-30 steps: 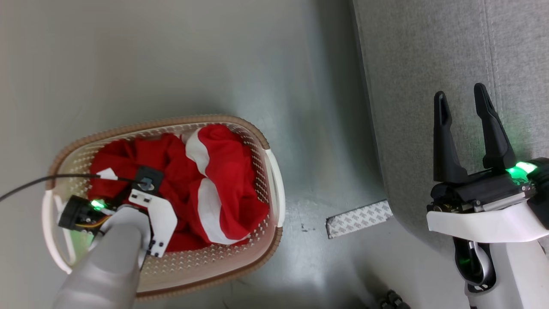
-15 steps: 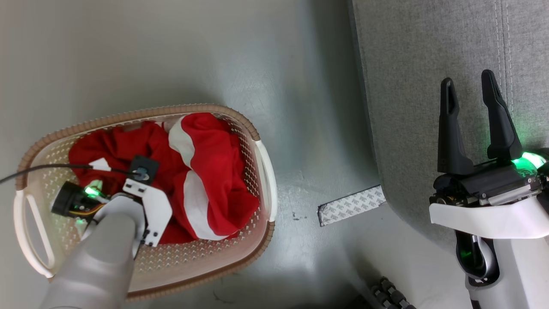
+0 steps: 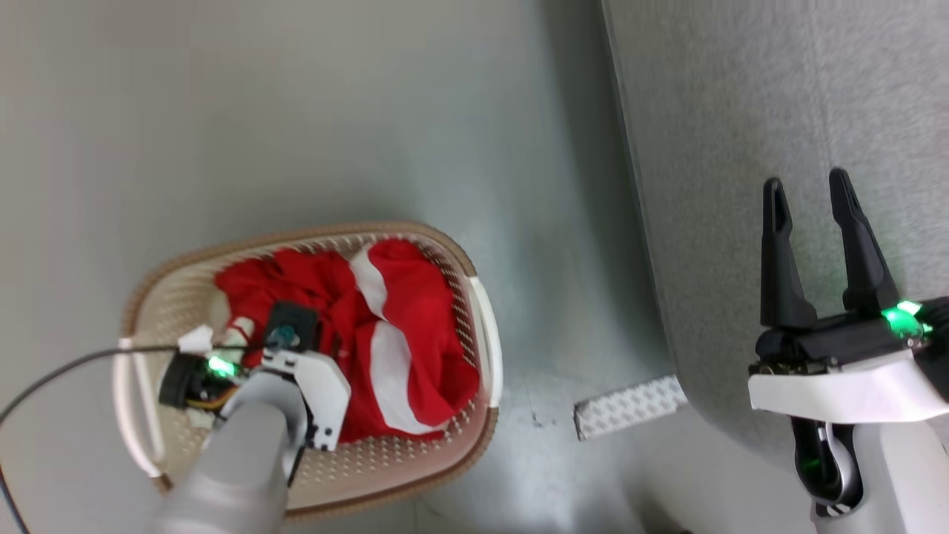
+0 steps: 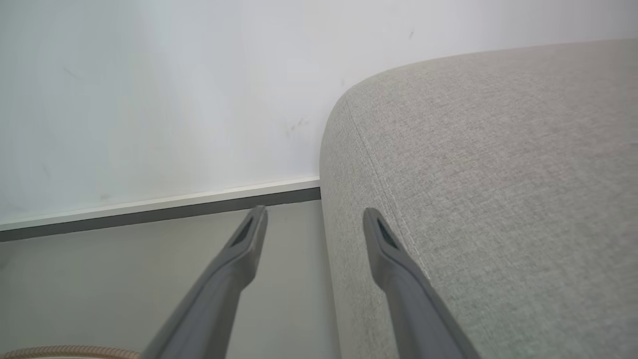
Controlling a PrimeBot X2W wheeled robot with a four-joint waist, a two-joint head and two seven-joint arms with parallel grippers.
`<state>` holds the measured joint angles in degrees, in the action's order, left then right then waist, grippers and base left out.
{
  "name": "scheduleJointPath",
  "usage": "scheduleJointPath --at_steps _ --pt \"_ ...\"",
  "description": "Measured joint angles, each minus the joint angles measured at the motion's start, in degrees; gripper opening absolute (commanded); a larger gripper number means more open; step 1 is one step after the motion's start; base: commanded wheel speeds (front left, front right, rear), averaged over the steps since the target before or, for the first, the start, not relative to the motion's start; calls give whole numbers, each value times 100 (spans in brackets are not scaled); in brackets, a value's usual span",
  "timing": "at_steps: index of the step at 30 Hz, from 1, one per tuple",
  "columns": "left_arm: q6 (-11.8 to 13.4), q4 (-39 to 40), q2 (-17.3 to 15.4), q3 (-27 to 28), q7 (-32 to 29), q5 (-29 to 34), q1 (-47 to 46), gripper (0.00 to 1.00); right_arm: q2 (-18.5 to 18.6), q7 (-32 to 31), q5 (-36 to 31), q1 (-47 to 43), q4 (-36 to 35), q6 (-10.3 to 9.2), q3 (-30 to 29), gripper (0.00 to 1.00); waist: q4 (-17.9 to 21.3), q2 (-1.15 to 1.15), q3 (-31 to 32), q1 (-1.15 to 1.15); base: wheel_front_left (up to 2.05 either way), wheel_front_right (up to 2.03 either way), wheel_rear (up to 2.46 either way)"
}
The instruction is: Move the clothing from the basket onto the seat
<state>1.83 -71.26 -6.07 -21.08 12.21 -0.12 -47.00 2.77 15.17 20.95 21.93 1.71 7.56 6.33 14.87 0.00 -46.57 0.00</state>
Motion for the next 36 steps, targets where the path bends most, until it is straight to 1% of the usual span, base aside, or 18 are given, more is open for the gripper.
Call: scheduleJointPath --at_steps 6,10,18,28,36 --pt "-3 280 172 90 209 -268 467 0 1 0 -149 -313 160 0 -169 100 -194 0 639 0 0 0 0" --pt "-7 591 219 153 259 -464 865 0 0 1 -259 -592 242 0 -260 100 -330 0 1122 0 0 0 0" --pt "57 1723 281 269 288 -769 1898 0 -2 1 -433 -1110 402 0 -389 100 -587 0 2133 -1 0 0 0" --pt "201 3097 160 456 291 -953 3022 0 14 0 -528 -1638 570 0 -467 100 -838 0 3255 -2 0 0 0" --pt "337 4161 5 588 292 -1068 3742 0 75 1 -532 -2011 673 0 -480 100 -929 0 3935 -2 0 0 0"
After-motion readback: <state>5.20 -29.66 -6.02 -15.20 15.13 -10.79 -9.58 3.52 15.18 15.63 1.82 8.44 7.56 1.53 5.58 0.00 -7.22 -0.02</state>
